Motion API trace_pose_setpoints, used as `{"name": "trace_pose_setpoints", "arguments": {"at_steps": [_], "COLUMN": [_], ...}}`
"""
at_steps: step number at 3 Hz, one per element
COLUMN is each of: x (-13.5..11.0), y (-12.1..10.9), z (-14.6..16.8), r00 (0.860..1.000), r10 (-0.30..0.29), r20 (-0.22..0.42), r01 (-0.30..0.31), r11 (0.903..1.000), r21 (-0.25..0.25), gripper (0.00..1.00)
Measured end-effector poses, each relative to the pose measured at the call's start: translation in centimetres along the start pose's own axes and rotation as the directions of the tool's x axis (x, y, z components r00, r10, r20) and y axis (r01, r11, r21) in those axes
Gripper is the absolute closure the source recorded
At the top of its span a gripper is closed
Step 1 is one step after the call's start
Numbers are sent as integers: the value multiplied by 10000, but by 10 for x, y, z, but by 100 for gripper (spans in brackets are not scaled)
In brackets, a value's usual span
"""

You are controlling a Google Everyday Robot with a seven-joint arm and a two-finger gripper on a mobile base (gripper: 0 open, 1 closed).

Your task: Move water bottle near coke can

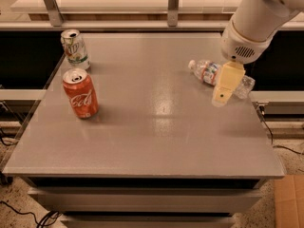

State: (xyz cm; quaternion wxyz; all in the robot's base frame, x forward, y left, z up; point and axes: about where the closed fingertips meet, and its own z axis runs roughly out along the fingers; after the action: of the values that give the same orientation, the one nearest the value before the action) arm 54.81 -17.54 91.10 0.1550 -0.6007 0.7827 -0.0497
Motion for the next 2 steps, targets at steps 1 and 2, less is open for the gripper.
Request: {"name": "trace_pose_setpoints", "arguments": {"at_steps": [1, 2], "x": [5, 9], "y": [-16, -25], "z": [19, 37], "r00": [9998, 9995], "r10": [187, 314], "r20": [-44, -104], "r01": [-188, -318], "r11": [9997, 9986], "r21": [-182, -434], "gripper": [0, 0]}}
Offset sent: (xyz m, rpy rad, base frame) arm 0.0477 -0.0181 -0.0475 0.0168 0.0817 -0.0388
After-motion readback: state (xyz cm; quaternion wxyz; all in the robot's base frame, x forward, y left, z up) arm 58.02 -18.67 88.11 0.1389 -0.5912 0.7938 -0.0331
